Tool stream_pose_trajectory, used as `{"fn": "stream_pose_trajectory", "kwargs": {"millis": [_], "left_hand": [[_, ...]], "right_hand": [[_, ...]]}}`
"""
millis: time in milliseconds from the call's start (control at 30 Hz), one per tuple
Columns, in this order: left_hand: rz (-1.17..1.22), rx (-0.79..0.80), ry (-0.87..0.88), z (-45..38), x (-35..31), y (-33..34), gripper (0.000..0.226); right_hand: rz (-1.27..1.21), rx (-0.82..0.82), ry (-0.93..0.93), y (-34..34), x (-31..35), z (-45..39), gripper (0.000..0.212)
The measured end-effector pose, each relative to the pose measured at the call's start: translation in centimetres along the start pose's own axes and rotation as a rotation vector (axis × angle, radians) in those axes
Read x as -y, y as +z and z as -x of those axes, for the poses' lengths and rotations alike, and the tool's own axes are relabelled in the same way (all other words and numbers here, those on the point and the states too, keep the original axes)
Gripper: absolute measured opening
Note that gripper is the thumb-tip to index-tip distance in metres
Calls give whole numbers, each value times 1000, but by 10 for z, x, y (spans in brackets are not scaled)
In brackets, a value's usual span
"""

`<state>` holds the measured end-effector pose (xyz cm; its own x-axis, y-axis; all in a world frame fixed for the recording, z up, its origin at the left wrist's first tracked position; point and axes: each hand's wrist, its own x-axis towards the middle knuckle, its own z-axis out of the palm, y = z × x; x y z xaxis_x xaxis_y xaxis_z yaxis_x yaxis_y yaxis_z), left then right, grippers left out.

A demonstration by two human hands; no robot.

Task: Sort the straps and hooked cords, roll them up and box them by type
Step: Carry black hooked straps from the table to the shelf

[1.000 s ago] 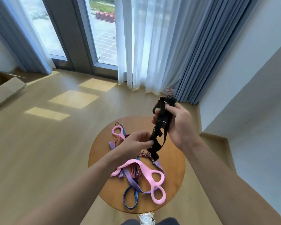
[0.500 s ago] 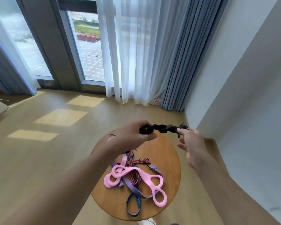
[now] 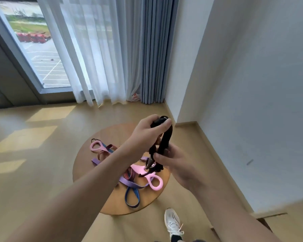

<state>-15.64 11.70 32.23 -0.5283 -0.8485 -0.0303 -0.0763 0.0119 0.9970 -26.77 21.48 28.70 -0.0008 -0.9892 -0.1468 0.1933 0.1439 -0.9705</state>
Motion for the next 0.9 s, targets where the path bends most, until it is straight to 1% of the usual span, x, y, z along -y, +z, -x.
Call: {"fn": "stream_pose_trajectory", "kwargs": {"millis": [100,167,333,433,500,567,633,700,800,833,900], "left_hand": [[137,42,-57,1,-7,34,27],[215,40,-96,-3,-8,48,24],[119,144,-179,-21,4,112,25],[-41,258,-242,-31,18,166,27],[-201,341,-257,-32,32,204,24],[-345,440,-223,-27,45,250,21],[-456,540,-170,-18,56,296,18],[-536,646,-111,-9,60,337,19],[-668,789,-18,-2,65,396,36],[-700,815,-2,0,66,411,41],[-749,856,21,2,68,444,45]], "right_hand": [[21,-124,34,-15,-8,21,48],[26,-185,67,-25,-11,31,45],[30,-409,113,-86,-15,84,28],[88,-555,125,-139,-21,132,25],[151,-638,143,-171,-26,166,29],[202,-767,178,-204,-32,202,34],[304,-902,229,-233,-38,238,31],[394,-989,276,-256,-43,268,31],[490,-1071,361,-294,-53,307,26],[560,-1087,404,-306,-57,315,27],[717,-1111,489,-335,-66,331,36]]}}
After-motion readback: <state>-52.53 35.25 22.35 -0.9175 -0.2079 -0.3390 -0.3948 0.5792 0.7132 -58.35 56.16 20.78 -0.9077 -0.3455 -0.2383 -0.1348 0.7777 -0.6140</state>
